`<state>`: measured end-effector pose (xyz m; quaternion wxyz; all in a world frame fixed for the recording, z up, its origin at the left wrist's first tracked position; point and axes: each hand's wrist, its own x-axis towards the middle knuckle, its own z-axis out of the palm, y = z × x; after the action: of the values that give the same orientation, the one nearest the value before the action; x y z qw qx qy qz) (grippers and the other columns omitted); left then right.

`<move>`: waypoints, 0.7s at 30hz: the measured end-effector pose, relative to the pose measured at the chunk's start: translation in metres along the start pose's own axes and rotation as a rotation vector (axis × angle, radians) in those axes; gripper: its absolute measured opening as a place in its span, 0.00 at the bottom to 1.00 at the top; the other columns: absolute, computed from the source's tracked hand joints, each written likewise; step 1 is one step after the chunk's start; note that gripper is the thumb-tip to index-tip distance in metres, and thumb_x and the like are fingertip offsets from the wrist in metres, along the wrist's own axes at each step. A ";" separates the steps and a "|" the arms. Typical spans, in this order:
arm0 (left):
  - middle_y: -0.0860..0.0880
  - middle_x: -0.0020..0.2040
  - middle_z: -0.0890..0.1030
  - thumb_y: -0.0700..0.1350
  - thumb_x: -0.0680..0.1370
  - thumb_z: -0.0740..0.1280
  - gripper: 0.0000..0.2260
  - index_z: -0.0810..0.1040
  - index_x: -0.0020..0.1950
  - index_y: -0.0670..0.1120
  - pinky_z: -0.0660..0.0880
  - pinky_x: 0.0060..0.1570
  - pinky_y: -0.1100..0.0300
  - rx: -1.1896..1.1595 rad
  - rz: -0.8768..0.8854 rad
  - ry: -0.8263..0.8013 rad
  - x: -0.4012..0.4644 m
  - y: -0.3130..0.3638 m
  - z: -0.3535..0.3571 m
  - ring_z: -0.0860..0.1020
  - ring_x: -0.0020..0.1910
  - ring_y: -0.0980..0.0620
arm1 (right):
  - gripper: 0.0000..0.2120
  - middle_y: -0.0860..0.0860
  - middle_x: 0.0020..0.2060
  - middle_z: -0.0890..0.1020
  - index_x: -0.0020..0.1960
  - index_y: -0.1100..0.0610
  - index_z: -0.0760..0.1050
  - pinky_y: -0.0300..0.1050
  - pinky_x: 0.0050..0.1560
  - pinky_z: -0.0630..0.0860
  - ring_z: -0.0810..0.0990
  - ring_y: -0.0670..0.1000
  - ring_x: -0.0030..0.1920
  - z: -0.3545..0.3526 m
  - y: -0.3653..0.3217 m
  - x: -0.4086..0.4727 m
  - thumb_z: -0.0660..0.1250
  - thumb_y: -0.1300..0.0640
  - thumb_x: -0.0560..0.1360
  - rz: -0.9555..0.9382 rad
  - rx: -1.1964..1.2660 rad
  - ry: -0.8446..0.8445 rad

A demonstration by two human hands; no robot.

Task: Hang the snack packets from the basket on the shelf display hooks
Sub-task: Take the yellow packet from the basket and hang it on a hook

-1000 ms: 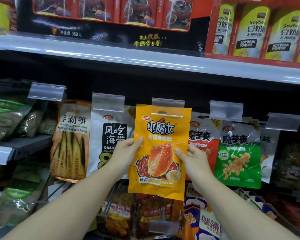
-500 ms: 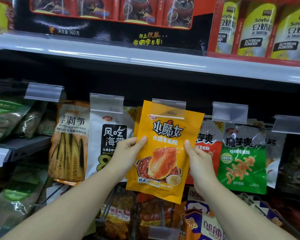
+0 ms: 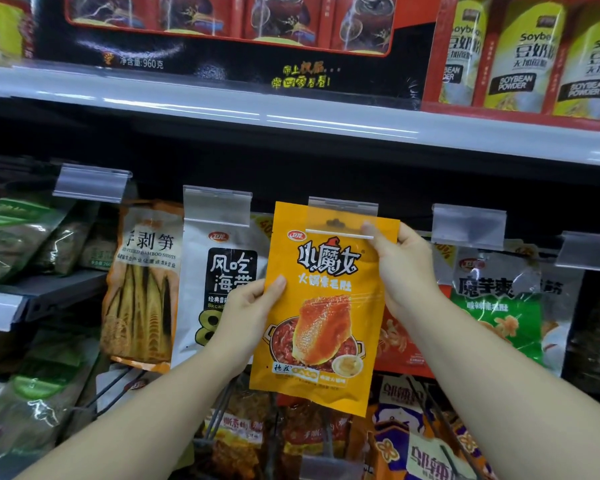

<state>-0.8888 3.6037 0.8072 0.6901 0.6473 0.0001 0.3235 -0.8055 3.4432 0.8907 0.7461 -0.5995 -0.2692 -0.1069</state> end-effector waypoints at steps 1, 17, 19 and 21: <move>0.46 0.45 0.86 0.48 0.80 0.62 0.11 0.83 0.48 0.46 0.81 0.44 0.53 0.003 0.001 -0.006 0.000 0.001 0.000 0.85 0.44 0.46 | 0.06 0.52 0.38 0.85 0.41 0.52 0.79 0.49 0.38 0.83 0.85 0.53 0.40 0.001 0.000 0.001 0.68 0.53 0.76 0.004 -0.010 0.009; 0.45 0.46 0.86 0.48 0.80 0.63 0.12 0.83 0.51 0.44 0.81 0.45 0.54 0.047 -0.055 -0.014 0.010 -0.015 -0.003 0.85 0.45 0.46 | 0.08 0.63 0.45 0.84 0.43 0.59 0.78 0.67 0.47 0.79 0.82 0.65 0.48 0.010 0.018 0.010 0.68 0.54 0.76 0.086 -0.117 0.092; 0.45 0.46 0.86 0.49 0.80 0.63 0.12 0.83 0.51 0.43 0.81 0.47 0.52 0.054 -0.067 0.001 0.014 -0.019 -0.002 0.85 0.45 0.46 | 0.10 0.64 0.41 0.83 0.44 0.62 0.77 0.68 0.47 0.78 0.81 0.64 0.40 0.011 0.024 0.016 0.69 0.54 0.76 0.088 -0.130 0.088; 0.45 0.45 0.86 0.49 0.80 0.63 0.13 0.83 0.50 0.43 0.81 0.47 0.51 0.059 -0.074 0.019 0.020 -0.022 0.000 0.85 0.45 0.45 | 0.10 0.59 0.37 0.79 0.43 0.59 0.75 0.67 0.45 0.78 0.76 0.57 0.36 0.013 0.031 0.025 0.69 0.53 0.76 0.105 -0.154 0.100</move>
<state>-0.8630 3.6136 0.7956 0.6823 0.6639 0.0402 0.3035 -0.7731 3.4673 0.8798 0.7149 -0.6622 -0.1911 -0.1179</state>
